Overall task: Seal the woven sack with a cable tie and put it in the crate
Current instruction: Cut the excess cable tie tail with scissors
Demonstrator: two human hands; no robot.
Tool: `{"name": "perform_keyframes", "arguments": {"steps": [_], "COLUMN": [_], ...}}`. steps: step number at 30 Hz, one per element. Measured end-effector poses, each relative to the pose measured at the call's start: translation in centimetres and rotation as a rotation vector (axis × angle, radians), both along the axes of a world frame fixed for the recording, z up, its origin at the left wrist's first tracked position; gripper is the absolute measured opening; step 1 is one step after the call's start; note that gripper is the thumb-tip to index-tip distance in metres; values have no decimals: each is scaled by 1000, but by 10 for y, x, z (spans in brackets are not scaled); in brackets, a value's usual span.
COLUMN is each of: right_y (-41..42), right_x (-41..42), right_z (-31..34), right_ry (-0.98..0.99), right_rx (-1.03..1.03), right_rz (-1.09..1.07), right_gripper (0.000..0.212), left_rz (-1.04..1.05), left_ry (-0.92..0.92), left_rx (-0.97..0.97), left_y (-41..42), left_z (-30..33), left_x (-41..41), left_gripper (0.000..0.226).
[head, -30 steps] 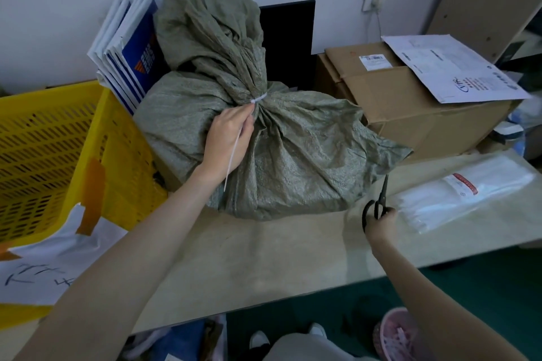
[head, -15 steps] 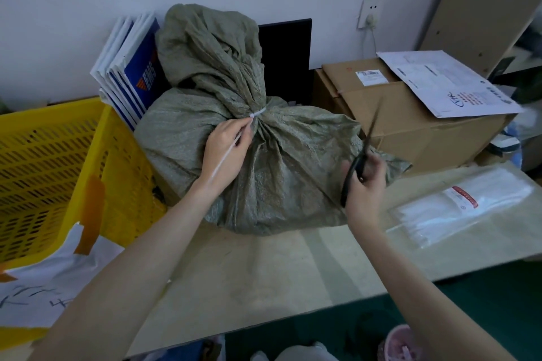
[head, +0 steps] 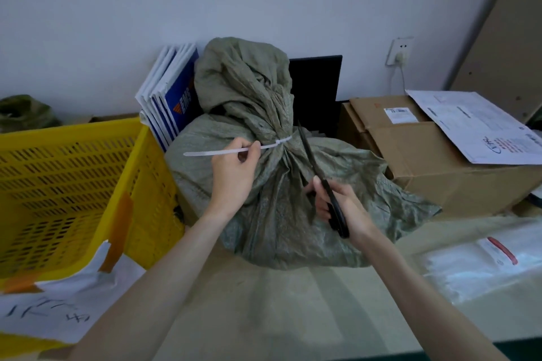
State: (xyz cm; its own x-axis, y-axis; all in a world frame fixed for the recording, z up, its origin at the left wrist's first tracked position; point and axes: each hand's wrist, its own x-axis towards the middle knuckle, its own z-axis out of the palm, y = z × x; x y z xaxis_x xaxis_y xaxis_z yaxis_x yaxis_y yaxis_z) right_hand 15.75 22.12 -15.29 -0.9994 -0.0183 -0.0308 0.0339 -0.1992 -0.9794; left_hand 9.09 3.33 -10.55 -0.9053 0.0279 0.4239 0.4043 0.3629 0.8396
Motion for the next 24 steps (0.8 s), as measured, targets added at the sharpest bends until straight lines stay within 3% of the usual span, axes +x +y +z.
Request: {"name": "perform_keyframes", "arguments": {"steps": [6,9,24], "right_y": [9,13,21], "right_x": [-12,-16,-44], "right_z": [-3,-1,16], "right_ry": [-253,-331,-350], "right_rx": [9,24,59], "right_rz": [360,445,512], "right_gripper": [75,77,78], "left_rz": [47,55,69], "left_ry": [-20,-37,-45], "left_rx": [9,48,102], "left_y": [-6,-8,-10], "left_z": [7,6,-1], "left_x": [4,7,13], "left_gripper": [26,25,25]}}
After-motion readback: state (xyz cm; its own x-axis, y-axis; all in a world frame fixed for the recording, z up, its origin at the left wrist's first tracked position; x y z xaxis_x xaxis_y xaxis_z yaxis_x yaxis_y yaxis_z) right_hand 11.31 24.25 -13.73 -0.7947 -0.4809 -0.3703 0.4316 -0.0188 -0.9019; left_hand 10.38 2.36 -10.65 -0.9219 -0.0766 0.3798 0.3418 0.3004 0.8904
